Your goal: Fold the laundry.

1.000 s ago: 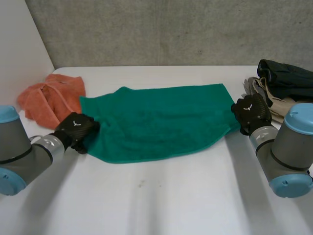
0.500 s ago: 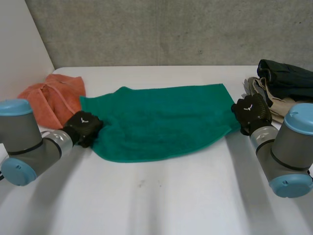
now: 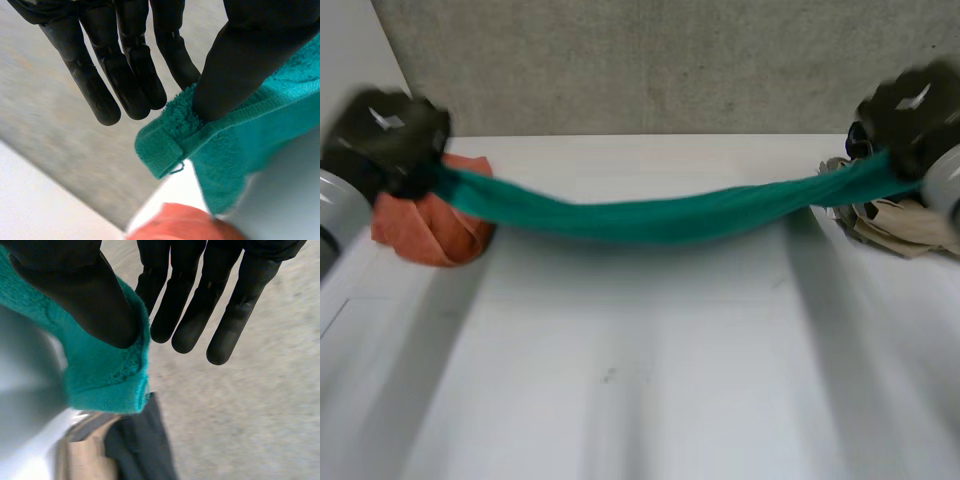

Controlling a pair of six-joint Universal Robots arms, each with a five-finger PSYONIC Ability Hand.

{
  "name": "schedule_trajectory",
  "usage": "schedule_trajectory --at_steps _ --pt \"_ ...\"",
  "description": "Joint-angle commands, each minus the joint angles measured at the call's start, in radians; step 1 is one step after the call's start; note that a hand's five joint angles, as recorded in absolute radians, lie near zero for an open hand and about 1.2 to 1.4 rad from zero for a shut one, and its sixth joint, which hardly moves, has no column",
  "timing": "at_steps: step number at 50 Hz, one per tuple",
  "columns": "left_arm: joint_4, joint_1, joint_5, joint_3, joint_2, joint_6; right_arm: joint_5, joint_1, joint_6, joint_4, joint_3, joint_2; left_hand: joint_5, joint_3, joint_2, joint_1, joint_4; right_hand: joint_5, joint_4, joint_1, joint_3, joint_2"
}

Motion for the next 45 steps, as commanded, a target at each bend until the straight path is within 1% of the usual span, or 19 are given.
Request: schedule_trajectory --at_steps 1,6,11,14,15,17,21,22,23,25,26,27,28,30,31,34,38,41,45 --pt "-0.125 -0.007 -0.083 0.040 0.155 -0.042 -0.017 -0.018 -0.019 0.211 -0.130 -0.093 0.279 0.208 0.202 0.249 0.200 0.245 0.199 0.283 0.211 0.226" --pt "-0.228 -0.011 -0.089 0.027 0.060 -0.035 -0.011 -0.045 -0.072 0.272 -0.131 0.007 0.279 0.208 0.202 0.249 0.200 0.245 0.199 0.283 0.211 0.226" --pt "-0.250 -0.040 -0.096 0.063 -0.131 -0.001 0.005 -0.036 -0.151 0.266 -0.148 0.169 0.279 0.208 0.202 0.249 0.200 0.245 0.199 0.283 0.211 0.226" --pt "-0.239 -0.052 -0.121 0.156 -0.283 0.024 0.033 -0.016 -0.149 0.249 -0.188 0.257 0.279 0.208 0.202 0.249 0.200 0.245 0.199 0.283 0.211 0.226" --pt "-0.236 -0.060 -0.146 0.234 -0.376 0.030 0.059 0.000 -0.143 0.226 -0.228 0.311 0.279 0.208 0.202 0.249 0.200 0.245 0.199 0.283 0.211 0.226" --pt "-0.231 -0.073 -0.167 0.309 -0.444 0.034 0.090 0.017 -0.138 0.190 -0.271 0.358 0.279 0.208 0.202 0.249 0.200 0.245 0.199 0.283 0.211 0.226" --pt "-0.187 -0.130 -0.215 0.588 -0.598 0.045 0.139 0.045 -0.131 -0.002 -0.384 0.435 0.279 0.208 0.202 0.249 0.200 0.245 0.199 0.283 0.211 0.226" --pt "-0.164 -0.136 -0.215 0.643 -0.619 0.048 0.147 0.051 -0.126 -0.125 -0.429 0.453 0.279 0.208 0.202 0.249 0.200 0.245 0.199 0.283 0.211 0.226" --pt "-0.103 -0.136 -0.218 0.752 -0.656 0.051 0.148 0.054 -0.125 -0.197 -0.449 0.459 0.279 0.208 0.202 0.249 0.200 0.245 0.199 0.283 0.211 0.226" --pt "-0.020 -0.136 -0.221 0.845 -0.675 0.044 0.151 0.059 -0.111 -0.342 -0.473 0.462 0.279 0.208 0.202 0.249 0.200 0.245 0.199 0.283 0.211 0.226" --pt "0.029 -0.138 -0.220 0.880 -0.676 0.039 0.151 0.062 -0.091 -0.496 -0.487 0.461 0.279 0.208 0.202 0.249 0.200 0.245 0.199 0.283 0.211 0.226" --pt "0.139 -0.145 -0.220 0.933 -0.678 0.045 0.150 0.064 -0.080 -0.572 -0.489 0.459 0.279 0.208 0.202 0.249 0.200 0.245 0.199 0.283 0.211 0.226" --pt "0.199 -0.146 -0.221 0.951 -0.678 0.044 0.150 0.064 -0.069 -0.641 -0.489 0.458 0.279 0.208 0.202 0.249 0.200 0.245 0.199 0.283 0.211 0.226" --pt "0.314 -0.141 -0.229 0.966 -0.676 0.042 0.148 0.065 -0.048 -0.810 -0.487 0.455 0.279 0.208 0.202 0.249 0.200 0.245 0.199 0.283 0.211 0.226" --pt "0.418 -0.145 -0.226 0.966 -0.675 0.042 0.148 0.067 -0.043 -0.844 -0.487 0.456 0.279 0.208 0.202 0.249 0.200 0.245 0.199 0.283 0.211 0.226" --pt "0.505 -0.146 -0.226 0.960 -0.679 0.041 0.145 0.068 -0.028 -0.861 -0.489 0.462 0.279 0.208 0.202 0.249 0.200 0.245 0.199 0.283 0.211 0.226" --pt "0.445 -0.149 -0.226 0.905 -0.684 0.036 0.145 0.068 0.004 -0.812 -0.446 0.467 0.279 0.208 0.202 0.249 0.200 0.245 0.199 0.283 0.211 0.226" --pt "0.421 -0.146 -0.223 0.795 -0.675 0.022 0.136 0.065 0.039 -0.760 -0.391 0.468 0.279 0.208 0.202 0.249 0.200 0.245 0.199 0.283 0.211 0.226" --pt "0.425 -0.149 -0.217 0.640 -0.673 0.013 0.085 0.062 0.058 -0.711 -0.337 0.488 0.279 0.208 0.202 0.249 0.200 0.245 0.199 0.283 0.211 0.226"
